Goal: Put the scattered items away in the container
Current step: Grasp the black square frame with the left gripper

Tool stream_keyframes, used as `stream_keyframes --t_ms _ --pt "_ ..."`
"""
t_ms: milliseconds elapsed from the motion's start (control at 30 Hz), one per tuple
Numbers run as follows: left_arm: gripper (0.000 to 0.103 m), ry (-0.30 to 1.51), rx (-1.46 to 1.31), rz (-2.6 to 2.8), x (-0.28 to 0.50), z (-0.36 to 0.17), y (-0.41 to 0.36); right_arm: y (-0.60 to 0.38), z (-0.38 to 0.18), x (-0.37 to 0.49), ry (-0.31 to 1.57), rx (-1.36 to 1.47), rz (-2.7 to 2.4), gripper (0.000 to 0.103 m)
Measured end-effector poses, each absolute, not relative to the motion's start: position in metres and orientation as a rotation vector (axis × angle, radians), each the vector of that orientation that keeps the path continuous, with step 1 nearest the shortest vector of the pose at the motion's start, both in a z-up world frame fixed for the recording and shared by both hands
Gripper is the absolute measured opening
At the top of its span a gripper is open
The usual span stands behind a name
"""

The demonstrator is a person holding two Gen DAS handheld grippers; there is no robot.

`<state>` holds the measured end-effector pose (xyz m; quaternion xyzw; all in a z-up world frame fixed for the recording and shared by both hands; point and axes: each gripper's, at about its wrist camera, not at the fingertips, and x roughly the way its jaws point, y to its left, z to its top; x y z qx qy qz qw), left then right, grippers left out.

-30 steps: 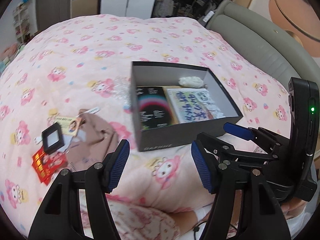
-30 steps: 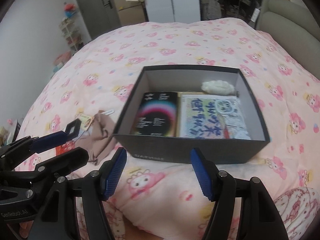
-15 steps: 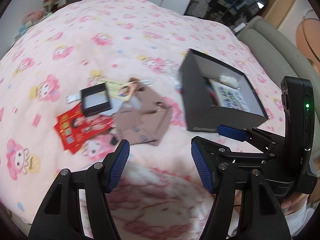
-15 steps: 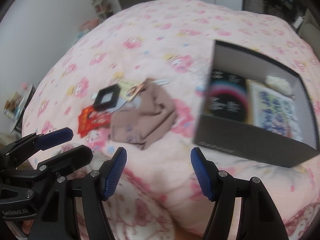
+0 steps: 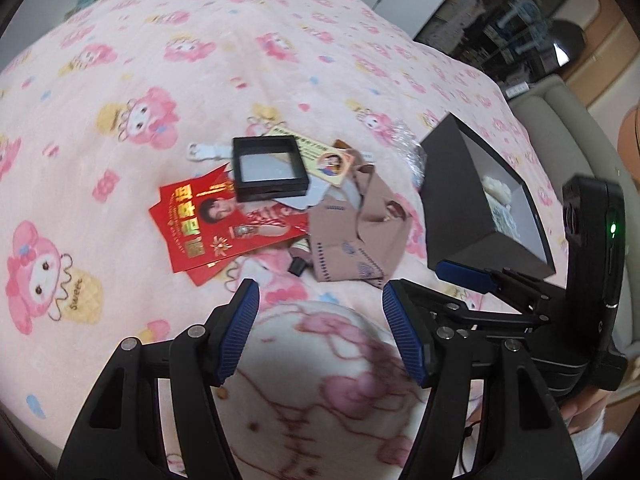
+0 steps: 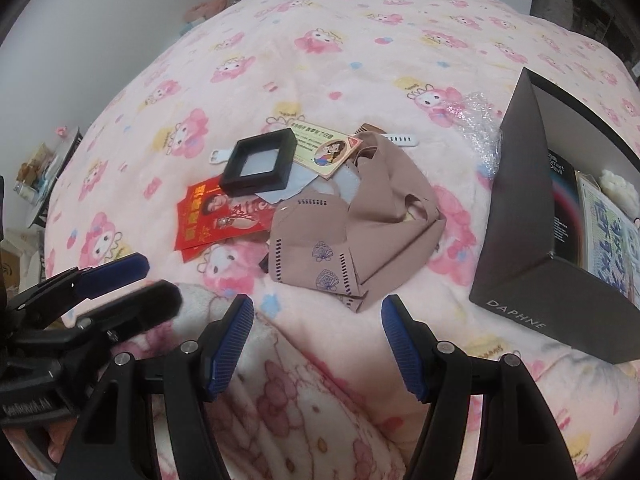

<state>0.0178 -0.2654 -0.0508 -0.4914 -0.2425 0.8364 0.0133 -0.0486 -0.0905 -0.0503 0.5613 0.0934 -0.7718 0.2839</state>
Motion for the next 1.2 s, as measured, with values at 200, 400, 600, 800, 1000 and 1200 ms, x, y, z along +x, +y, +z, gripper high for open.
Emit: stream_keyframes --t_ms 200,400,600,800,1000,1200 --pt "0.066 -0.923 -1.586 2.563 0.009 -0.076 -0.292 -0.085 -0.069 -0.069 0.266 1.567 -2.085 0.064" --pt "0.065 -1.007 -1.584 2.575 -0.006 -0.086 -0.312 -0.098 -0.072 -0.089 0.301 1.554 -2.086 0.064" --pt "0.057 -1.017 -1.600 2.626 -0.036 -0.094 -0.335 -0.130 -0.072 -0.108 0.338 1.495 -2.086 0.064" --pt "0.054 -1.102 -1.575 2.610 -0.061 -0.108 -0.355 -0.164 -0.080 -0.122 0.377 1.454 -2.060 0.064" --pt "0.049 -1.310 -1.499 2.448 -0.072 -0.128 -0.366 -0.180 -0.086 -0.137 0.258 1.415 -2.035 0.064" --pt "0.031 -1.272 -1.580 2.455 -0.079 -0.135 -0.361 -0.189 -0.106 -0.140 0.227 1.468 -1.937 0.052"
